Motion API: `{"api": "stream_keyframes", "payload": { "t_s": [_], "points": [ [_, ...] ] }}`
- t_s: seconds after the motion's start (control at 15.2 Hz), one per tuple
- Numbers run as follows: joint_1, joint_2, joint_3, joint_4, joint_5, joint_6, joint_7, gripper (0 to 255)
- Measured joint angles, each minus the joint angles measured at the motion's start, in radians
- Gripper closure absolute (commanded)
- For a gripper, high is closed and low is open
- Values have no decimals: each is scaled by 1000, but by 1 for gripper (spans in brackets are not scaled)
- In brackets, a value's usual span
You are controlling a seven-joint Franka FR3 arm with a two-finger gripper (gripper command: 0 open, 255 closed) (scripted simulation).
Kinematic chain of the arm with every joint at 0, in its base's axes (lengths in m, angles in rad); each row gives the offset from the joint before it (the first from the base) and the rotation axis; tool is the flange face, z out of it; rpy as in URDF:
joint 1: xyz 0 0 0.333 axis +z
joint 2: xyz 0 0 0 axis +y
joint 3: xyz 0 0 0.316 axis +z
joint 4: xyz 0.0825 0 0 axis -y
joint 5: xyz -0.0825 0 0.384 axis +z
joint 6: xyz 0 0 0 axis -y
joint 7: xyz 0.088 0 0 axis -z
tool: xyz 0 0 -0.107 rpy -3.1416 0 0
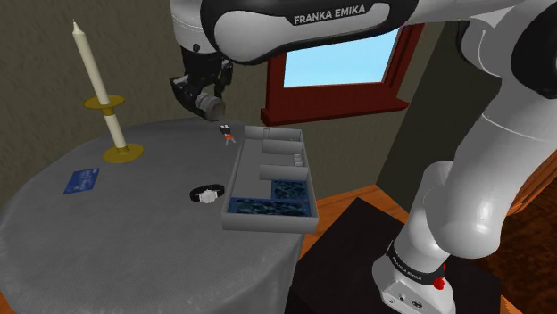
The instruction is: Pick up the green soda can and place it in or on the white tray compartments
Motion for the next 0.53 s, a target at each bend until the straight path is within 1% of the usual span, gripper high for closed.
{"api": "stream_keyframes", "payload": {
  "t_s": [0.33,0.53],
  "points": [
    [11,-212,-11,-220,51,18,-11,255],
    [24,-325,-20,-317,77,7,-23,255]
  ]
}}
